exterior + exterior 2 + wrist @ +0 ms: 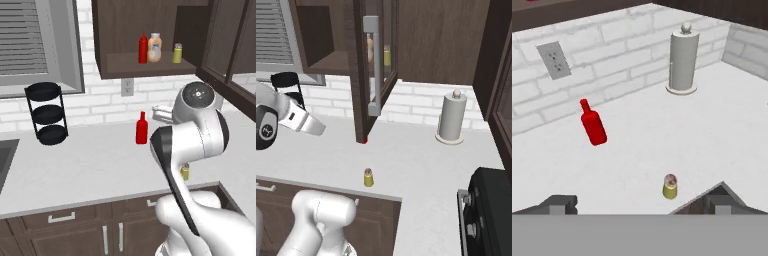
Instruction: Put the shaker and condiment bottle from the counter next to their counterparts in the cabinet.
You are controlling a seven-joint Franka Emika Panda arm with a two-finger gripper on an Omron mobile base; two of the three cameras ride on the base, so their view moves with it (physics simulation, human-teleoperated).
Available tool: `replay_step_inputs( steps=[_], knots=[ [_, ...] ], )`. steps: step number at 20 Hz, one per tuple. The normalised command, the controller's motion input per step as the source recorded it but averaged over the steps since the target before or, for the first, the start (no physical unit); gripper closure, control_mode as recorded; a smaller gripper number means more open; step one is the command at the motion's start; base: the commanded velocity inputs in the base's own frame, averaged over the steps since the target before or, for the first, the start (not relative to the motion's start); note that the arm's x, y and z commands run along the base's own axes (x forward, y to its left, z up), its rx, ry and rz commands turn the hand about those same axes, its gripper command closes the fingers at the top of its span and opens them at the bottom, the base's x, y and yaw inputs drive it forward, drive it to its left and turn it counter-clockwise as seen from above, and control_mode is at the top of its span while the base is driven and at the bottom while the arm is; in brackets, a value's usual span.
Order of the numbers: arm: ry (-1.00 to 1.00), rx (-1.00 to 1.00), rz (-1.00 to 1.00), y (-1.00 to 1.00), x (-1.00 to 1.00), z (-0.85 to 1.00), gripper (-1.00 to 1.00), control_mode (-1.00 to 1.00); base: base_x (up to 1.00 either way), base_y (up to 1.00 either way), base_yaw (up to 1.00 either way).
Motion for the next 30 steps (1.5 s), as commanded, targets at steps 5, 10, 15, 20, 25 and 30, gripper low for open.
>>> replay_step_inputs(
  steps=[5,10,15,20,25,30],
  knots=[
    [-0.04,0.00,-0.25,0.00,-0.43,-0.24,-1.00,-1.00,0.00,0.00,0.00],
    [-0.12,-0.01,-0.19,0.00,-0.15,-0.24,-1.00,-1.00,0.00,0.00,0.00],
    [-0.09,-0.01,-0.09,0.00,0.03,-0.43,-1.00,-1.00,0.00,0.00,0.00],
    [-0.10,-0.06,-0.10,0.00,0.01,-0.62,-1.00,-1.00,0.00,0.00,0.00],
    [-0.15,-0.05,-0.10,-0.04,0.00,-0.68,-1.00,-1.00,0.00,0.00,0.00],
    [-0.17,0.00,-0.05,-0.35,0.00,-0.57,-1.00,-1.00,0.00,0.00,0.00]
  ],
)
